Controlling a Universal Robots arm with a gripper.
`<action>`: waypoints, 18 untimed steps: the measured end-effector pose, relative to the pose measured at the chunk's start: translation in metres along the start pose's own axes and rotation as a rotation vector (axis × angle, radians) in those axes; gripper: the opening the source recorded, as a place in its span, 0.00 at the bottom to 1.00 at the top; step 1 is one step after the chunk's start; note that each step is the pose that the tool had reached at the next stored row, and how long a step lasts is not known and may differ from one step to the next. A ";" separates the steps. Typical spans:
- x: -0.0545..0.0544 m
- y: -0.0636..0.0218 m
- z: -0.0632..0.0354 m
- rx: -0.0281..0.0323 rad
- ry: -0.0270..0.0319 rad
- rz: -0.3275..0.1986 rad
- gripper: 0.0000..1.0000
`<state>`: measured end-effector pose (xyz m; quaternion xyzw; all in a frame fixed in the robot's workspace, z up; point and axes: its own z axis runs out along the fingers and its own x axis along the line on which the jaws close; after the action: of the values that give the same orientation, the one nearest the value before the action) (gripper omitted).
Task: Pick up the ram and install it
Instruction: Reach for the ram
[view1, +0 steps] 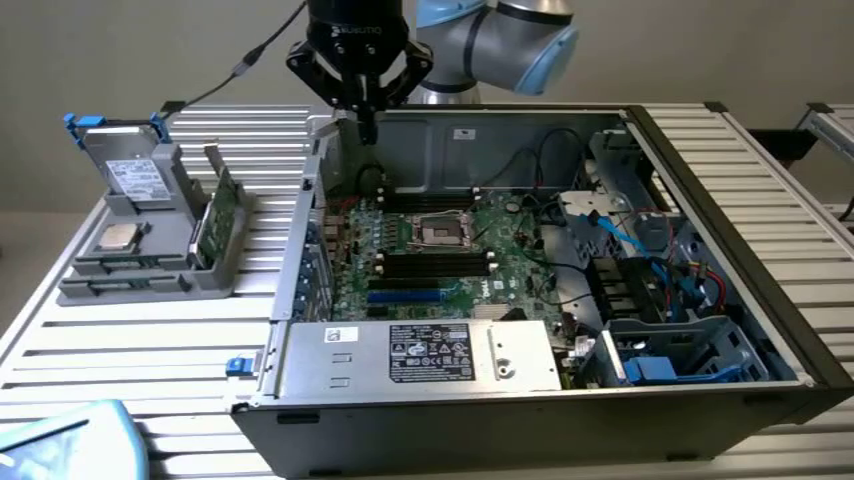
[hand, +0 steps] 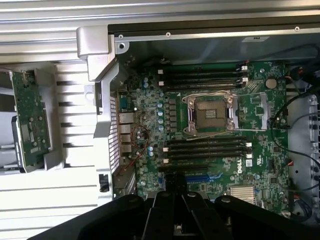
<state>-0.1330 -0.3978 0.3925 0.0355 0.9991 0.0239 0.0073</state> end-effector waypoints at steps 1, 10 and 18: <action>0.004 0.0000 0.0001 0.0000 0.0019 0.000 0.11; 0.045 -0.0005 0.0021 0.0002 0.0113 0.000 0.11; 0.082 -0.0017 0.0058 -0.0002 0.0142 0.001 0.11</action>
<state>-0.2148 -0.3934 0.3855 0.0356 0.9991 0.0242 0.0002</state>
